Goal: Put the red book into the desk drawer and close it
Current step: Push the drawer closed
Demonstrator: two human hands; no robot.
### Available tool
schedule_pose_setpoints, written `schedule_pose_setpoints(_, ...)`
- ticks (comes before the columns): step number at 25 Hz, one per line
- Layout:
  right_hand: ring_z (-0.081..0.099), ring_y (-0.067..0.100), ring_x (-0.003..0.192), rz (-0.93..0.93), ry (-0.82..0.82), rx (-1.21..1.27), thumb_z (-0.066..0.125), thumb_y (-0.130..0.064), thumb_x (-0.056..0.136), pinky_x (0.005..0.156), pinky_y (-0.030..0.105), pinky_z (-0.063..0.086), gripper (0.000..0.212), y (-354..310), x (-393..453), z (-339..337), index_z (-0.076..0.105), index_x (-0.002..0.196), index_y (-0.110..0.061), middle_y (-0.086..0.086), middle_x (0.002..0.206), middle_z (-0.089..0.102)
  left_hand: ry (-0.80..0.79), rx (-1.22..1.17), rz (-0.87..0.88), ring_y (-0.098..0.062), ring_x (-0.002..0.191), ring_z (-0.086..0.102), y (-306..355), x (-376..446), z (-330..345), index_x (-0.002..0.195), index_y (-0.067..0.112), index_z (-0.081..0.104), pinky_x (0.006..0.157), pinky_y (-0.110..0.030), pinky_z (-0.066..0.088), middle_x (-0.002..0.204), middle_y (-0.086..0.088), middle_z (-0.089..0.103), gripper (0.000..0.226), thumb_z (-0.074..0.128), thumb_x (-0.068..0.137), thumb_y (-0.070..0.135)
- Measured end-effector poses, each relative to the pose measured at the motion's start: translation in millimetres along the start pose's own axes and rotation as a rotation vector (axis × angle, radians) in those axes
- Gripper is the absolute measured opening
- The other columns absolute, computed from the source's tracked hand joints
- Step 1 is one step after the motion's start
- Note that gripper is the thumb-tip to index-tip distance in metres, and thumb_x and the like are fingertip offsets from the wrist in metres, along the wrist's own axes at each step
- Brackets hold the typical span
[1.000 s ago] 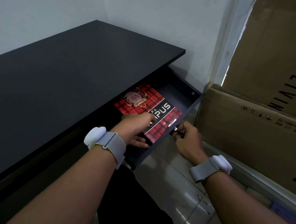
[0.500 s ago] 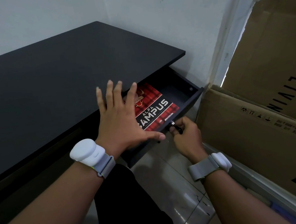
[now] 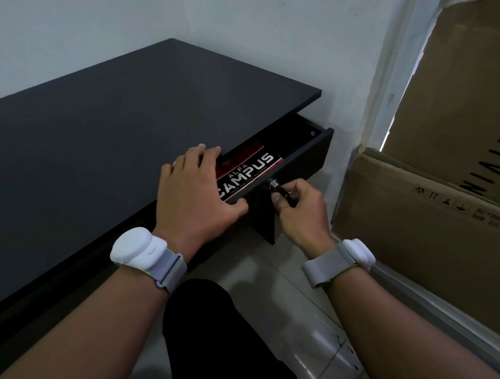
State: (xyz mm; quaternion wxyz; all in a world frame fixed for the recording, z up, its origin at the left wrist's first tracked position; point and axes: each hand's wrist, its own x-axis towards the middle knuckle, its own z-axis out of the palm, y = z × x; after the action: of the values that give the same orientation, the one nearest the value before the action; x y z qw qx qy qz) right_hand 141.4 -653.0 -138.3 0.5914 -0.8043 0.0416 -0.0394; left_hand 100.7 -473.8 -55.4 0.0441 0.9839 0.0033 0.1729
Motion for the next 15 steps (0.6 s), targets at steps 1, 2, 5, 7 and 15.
schedule_pose_setpoints(1, 0.061, 0.007, 0.087, 0.006, 0.004, 0.026, 0.071, -0.022, 0.096, 0.071, 0.025, 0.045, 0.007, -4, 2, 2, 0.069, 0.102, -0.020, -0.006, 0.093, 0.066, 0.016, -0.017, -0.002, -0.028, 0.138, 0.052, -1, 1, 0, 0.152, 0.017, 0.048, 0.112, -0.044, 0.036, 0.154, -0.008, 0.051, 0.095, 0.066, 0.073, 0.066)
schedule_pose_setpoints(2, 0.061, 0.004, 0.086, 0.015, 0.011, 0.053, 0.071, -0.021, 0.095, 0.071, 0.023, 0.045, 0.008, -7, 4, 5, 0.069, 0.103, -0.022, -0.007, 0.094, 0.066, 0.034, -0.034, -0.004, -0.028, 0.133, 0.056, -2, 3, 0, 0.149, 0.017, 0.051, 0.109, -0.043, 0.038, 0.150, -0.007, 0.055, 0.088, 0.068, 0.075, 0.061)
schedule_pose_setpoints(5, 0.067, 0.011, 0.086, 0.073, 0.017, 0.160, 0.074, -0.018, 0.092, 0.075, 0.030, 0.057, 0.018, -17, 9, 18, 0.066, 0.099, -0.032, -0.003, 0.096, 0.069, 0.110, -0.075, -0.015, -0.028, 0.119, 0.063, -6, 8, 2, 0.139, 0.015, 0.060, 0.100, -0.041, 0.041, 0.133, -0.006, 0.065, 0.068, 0.072, 0.080, 0.048)
schedule_pose_setpoints(7, 0.073, 0.020, 0.091, 0.109, 0.021, 0.218, 0.076, -0.015, 0.088, 0.086, 0.043, 0.061, 0.026, -23, 13, 28, 0.064, 0.093, -0.039, 0.004, 0.099, 0.073, 0.148, -0.076, -0.017, -0.029, 0.112, 0.064, -7, 12, 5, 0.132, 0.014, 0.065, 0.096, -0.040, 0.042, 0.125, -0.006, 0.068, 0.057, 0.073, 0.082, 0.040)
schedule_pose_setpoints(15, 0.072, 0.028, 0.103, 0.214, -0.063, 0.428, 0.072, 0.004, 0.088, 0.089, 0.039, 0.060, 0.042, -33, 27, 46, 0.062, 0.114, -0.027, 0.016, 0.114, 0.072, 0.252, 0.016, -0.017, -0.031, 0.091, 0.065, -11, 27, 15, 0.108, 0.016, 0.071, 0.080, -0.042, 0.045, 0.103, -0.006, 0.067, 0.031, 0.077, 0.079, 0.023)
